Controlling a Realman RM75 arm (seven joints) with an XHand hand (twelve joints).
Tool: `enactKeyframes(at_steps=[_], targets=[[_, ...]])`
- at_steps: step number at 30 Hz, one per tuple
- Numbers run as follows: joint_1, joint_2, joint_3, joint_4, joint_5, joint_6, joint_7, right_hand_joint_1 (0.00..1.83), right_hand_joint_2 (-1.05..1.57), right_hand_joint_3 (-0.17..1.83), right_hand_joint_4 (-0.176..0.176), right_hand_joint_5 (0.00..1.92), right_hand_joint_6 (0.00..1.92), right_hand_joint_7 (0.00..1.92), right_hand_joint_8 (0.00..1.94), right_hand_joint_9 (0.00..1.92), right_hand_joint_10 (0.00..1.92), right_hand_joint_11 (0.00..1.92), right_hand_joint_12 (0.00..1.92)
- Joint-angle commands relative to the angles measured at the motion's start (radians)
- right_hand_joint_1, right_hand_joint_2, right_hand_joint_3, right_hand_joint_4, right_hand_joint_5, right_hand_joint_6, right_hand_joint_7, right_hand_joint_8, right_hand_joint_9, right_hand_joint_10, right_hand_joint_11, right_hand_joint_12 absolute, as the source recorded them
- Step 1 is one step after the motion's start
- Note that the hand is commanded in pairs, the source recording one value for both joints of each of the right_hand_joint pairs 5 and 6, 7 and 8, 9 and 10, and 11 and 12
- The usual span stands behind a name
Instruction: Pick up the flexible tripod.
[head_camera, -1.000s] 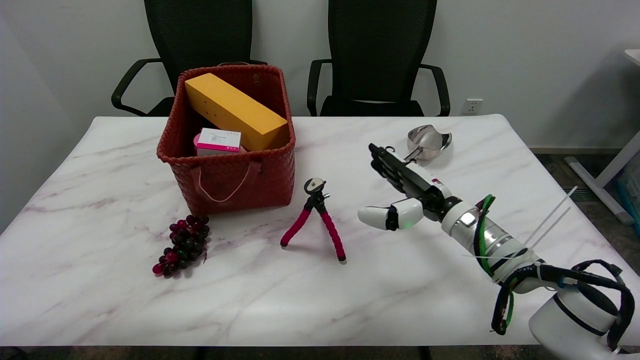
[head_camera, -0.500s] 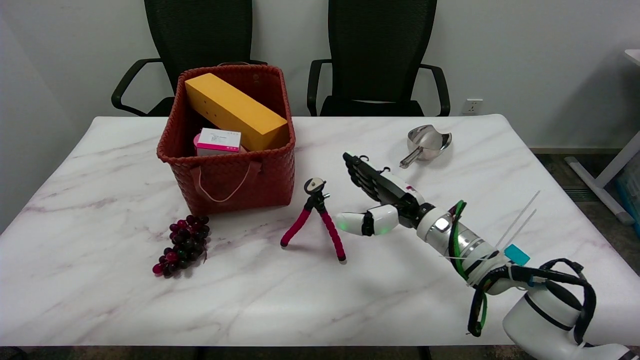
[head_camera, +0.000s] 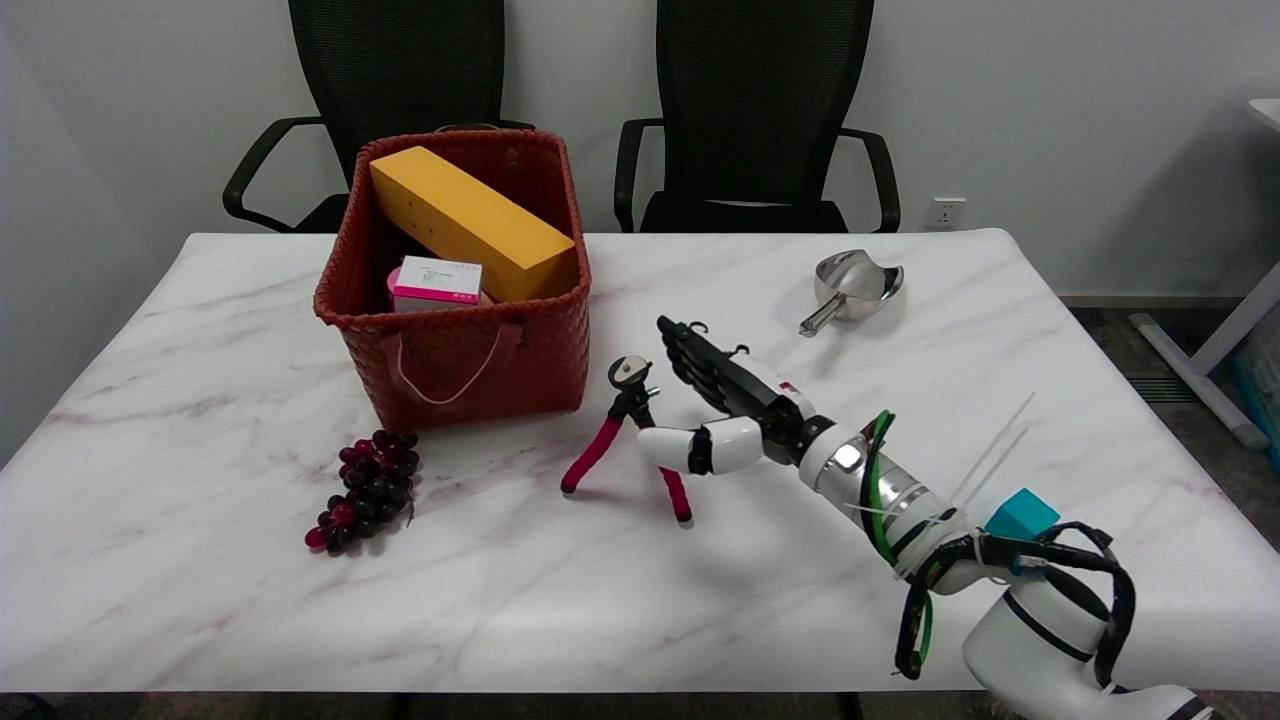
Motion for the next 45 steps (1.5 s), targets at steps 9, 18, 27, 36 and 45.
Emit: enactKeyframes(at_steps=[9, 18, 27, 36, 45], targets=[[0.086, -0.128, -0.037, -0.137, 0.004, 0.062, -0.029, 1.03, 0.29, 0.84, 0.000, 0.00, 0.00, 0.00, 0.00, 0.00, 0.00, 0.00, 0.00], [0.103, -0.168, -0.040, -0.166, 0.004, 0.076, -0.039, 1.00, 0.32, 0.83, 0.000, 0.00, 0.00, 0.17, 0.17, 0.07, 0.07, 0.00, 0.00], [0.115, -0.179, -0.040, -0.182, 0.004, 0.079, -0.039, 1.02, 0.34, 0.82, 0.000, 0.00, 0.00, 0.30, 0.30, 0.16, 0.16, 0.00, 0.00], [0.135, -0.194, -0.051, -0.204, 0.005, 0.079, -0.039, 1.01, 0.44, 0.78, 0.000, 0.04, 0.04, 0.46, 0.46, 0.28, 0.28, 0.00, 0.00], [0.141, -0.200, -0.051, -0.219, 0.050, 0.079, -0.039, 1.02, 0.70, 0.66, 0.000, 0.55, 0.55, 0.73, 0.73, 0.49, 0.49, 0.19, 0.19]])
